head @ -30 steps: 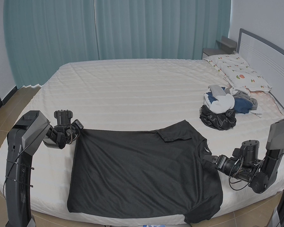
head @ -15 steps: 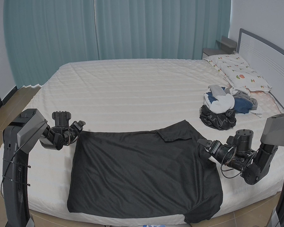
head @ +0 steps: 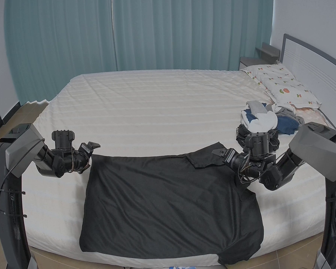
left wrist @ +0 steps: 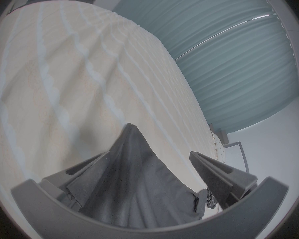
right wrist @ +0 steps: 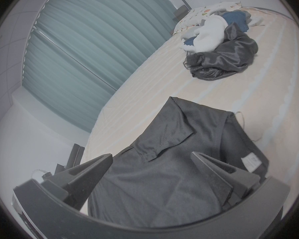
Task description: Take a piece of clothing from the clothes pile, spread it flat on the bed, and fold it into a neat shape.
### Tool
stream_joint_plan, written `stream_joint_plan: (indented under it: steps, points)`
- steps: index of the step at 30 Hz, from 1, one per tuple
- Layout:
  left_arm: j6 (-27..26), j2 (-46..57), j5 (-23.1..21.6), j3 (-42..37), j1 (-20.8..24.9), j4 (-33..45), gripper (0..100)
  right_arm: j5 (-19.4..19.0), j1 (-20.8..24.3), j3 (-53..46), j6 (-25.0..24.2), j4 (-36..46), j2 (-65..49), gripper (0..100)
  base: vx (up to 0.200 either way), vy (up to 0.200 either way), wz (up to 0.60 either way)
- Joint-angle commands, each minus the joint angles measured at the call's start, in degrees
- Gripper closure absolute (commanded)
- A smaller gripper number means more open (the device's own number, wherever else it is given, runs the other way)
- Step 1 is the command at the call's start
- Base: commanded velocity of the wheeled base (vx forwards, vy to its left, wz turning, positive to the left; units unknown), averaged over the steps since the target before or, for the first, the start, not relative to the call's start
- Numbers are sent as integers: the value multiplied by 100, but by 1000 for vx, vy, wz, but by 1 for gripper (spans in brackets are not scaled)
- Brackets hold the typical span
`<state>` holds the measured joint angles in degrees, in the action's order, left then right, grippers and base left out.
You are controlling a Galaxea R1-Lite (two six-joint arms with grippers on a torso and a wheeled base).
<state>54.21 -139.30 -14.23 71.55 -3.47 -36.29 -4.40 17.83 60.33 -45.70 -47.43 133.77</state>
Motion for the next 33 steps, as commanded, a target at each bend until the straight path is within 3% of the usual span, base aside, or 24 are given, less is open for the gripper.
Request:
stream_joint_plan:
  steps: [1,6,18,26,27,33]
  points:
    - [125,167,-177,-194,-39,-10,0,185,97,954,237,542,835,0,0,0,0]
    - [116,158,-168,-185,-30,-10,0,326,71,1455,536,823,1125,0,0,0,0]
    - [90,158,-159,-194,-22,-10,0,466,71,2914,518,1799,1776,0,0,0,0]
    - [72,158,-159,-203,-13,-10,0,572,9,3529,518,1852,2145,0,0,0,0]
    - [72,158,-159,-203,-13,-10,0,581,9,3565,510,1843,2145,100,0,0,0]
    - [72,158,-159,-203,-13,-10,0,651,-34,3652,518,1702,2057,100,0,0,0]
